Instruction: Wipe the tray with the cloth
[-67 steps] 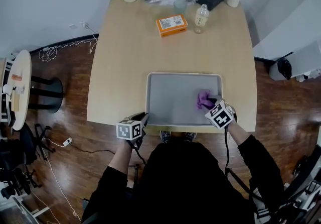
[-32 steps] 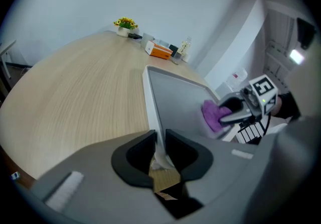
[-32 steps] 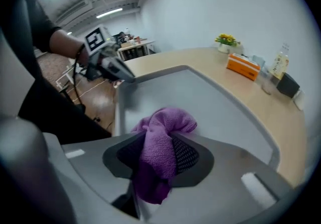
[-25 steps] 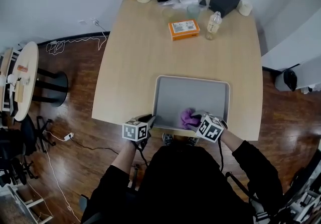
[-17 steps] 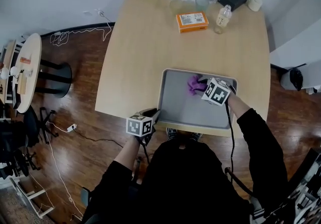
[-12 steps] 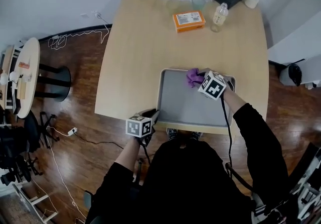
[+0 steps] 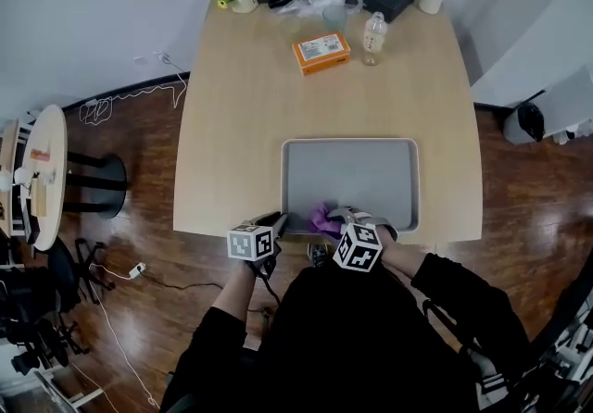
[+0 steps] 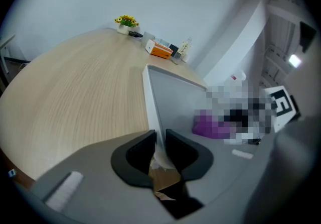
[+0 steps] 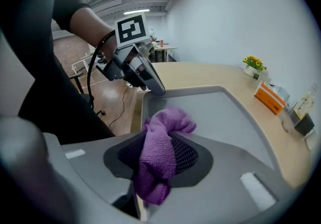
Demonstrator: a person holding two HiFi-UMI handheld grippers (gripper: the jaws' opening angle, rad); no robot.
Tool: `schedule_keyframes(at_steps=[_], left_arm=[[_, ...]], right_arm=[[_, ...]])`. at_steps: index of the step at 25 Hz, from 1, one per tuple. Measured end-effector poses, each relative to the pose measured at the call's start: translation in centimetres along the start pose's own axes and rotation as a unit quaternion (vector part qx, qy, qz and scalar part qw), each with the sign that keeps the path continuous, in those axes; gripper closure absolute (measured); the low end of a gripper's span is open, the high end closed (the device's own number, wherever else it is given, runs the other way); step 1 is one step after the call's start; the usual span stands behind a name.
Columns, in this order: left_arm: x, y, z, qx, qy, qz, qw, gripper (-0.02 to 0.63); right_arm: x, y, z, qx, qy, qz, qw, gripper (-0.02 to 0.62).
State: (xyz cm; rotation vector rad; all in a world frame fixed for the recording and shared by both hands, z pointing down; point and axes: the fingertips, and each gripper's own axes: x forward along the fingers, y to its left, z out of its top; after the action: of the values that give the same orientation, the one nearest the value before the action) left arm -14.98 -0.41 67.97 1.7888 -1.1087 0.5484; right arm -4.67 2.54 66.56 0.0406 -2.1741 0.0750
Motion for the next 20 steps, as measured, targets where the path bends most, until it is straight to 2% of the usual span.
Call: schedule_keyframes(at_steps=[4,8,12,16,20], left_arm=[[0.2,-0.1,0.1,0.001,0.0,-0.006,1.0,0.554],[0.2,0.0,0.3,-0.002,-0.003,-0.017,0.9999,0.551],[0.3,-0.3,0.6,-0.007,-0.008,-0.026,0.9996,0.551],[0.2,-0.5,0.3,0.001,-0.006,-0.029,0.9996,0.549],[0.4,-0.3,0.3,0.007,-0.002,-0.031,0.9995,0.549]], right_arm=[[0.2,-1.3,-0.3,0.029,-0.003,0.027,0.999,0.469],[0.4,-4.1,0.1,-0.022,0.003,0.052,0.998,0.468],[0.9,-11.8,1.1,0.011,0.004,0.013,1.0,0.468],[1.3,-18.9,2.5,0.042,0.01,-0.049,0.998,0.465],[1.7,-21.1,4.1,0.043,0.024,-0.092,0.995,0.465]])
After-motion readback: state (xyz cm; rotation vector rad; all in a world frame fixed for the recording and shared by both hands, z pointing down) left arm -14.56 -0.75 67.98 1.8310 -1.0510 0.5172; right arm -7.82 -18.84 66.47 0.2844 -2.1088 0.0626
